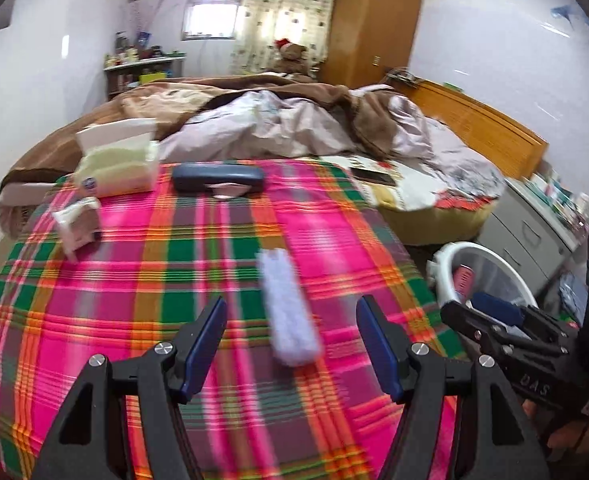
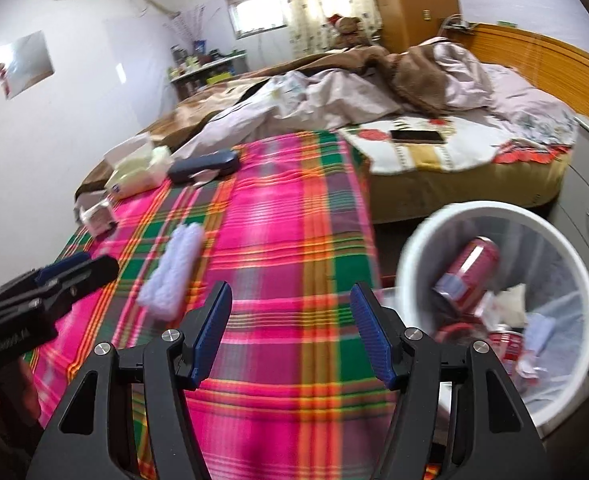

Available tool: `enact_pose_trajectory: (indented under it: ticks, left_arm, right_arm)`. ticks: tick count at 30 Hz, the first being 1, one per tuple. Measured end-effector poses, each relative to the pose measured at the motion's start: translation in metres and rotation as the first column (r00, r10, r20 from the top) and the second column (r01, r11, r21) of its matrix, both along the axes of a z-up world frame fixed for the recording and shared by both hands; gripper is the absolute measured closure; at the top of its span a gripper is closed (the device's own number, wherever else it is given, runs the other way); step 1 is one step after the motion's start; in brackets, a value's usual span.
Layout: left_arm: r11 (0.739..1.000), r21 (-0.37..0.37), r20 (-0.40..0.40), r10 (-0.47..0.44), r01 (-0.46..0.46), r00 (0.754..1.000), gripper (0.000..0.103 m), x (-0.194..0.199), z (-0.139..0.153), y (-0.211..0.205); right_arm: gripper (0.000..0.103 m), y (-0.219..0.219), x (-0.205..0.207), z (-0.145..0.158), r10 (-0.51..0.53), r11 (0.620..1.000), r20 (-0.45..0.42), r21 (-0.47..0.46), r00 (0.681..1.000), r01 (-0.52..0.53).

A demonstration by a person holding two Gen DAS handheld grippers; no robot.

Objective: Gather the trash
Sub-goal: 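Move both open tools back over the plaid bed toward the remaining items, then grasp the white foam net with the right tool while the left approaches the yogurt cup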

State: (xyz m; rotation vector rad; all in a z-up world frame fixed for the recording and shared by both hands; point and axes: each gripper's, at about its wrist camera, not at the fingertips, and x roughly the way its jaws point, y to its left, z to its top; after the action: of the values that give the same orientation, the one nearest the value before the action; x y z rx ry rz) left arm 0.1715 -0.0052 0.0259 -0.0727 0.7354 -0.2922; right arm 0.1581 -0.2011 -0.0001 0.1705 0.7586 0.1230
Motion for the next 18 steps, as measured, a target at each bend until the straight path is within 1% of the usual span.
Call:
enact_pose_trajectory:
  ticks: [7, 14, 18]
  left_arm:
    - [0.993, 0.005, 0.003, 0.116, -0.116, 0.993, 0.034, 0.014, -0.003, 0.058]
    - [0.982, 0.017, -0.009, 0.191, -0.191, 0.982, 0.034, 0.031, -0.011, 0.1]
    - [0.976, 0.031, -0.021, 0.218, -0.217, 0.976, 0.034, 0.042, -0.017, 0.124]
  right_arm:
    - [0.04, 0.038, 0.017, -0.006, 0.079, 0.997, -0.03, 0.002, 0.996, -0.079]
    - [0.04, 0.065, 0.035, -0.011, 0.116, 0.993, -0.063, -0.006, 0.991, -0.116]
    - [0.04, 0.082, 0.043, -0.016, 0.148, 0.989, -0.077, 0.0, 0.986, -0.148]
